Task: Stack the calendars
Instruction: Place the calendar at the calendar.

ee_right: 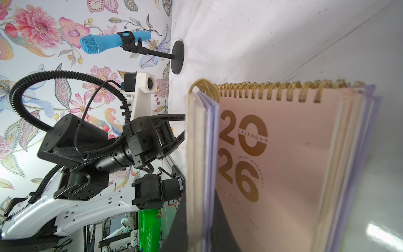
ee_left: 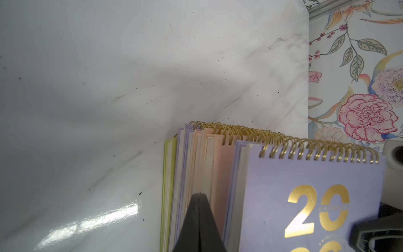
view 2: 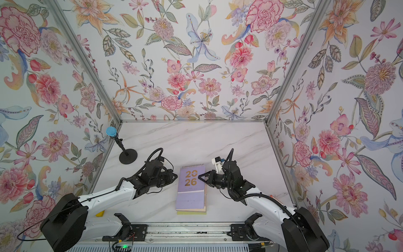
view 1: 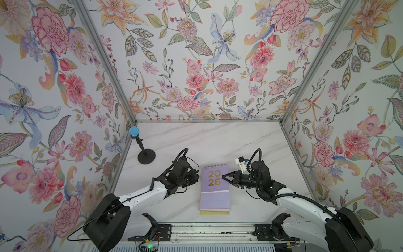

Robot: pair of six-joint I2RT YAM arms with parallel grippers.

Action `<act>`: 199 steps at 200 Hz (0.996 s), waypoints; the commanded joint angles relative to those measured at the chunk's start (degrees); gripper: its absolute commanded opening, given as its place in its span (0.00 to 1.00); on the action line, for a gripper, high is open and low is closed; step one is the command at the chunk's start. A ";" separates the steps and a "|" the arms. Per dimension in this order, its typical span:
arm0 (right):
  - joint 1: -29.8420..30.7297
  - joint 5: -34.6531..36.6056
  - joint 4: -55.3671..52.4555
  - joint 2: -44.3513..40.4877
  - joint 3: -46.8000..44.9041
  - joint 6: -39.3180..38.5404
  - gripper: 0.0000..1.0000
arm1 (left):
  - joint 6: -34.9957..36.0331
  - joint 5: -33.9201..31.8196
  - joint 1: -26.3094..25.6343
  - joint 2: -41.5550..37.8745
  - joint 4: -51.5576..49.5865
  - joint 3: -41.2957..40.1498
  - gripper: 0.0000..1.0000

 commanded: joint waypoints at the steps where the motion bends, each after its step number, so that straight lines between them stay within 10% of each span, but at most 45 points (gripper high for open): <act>1: 0.32 -1.83 5.86 0.72 -0.71 0.75 0.00 | -1.01 0.14 -0.65 0.51 1.81 -0.78 0.00; 199: -1.24 -0.79 5.48 3.85 -3.13 -2.13 0.25 | -1.63 1.06 -0.94 1.41 2.93 -1.58 0.00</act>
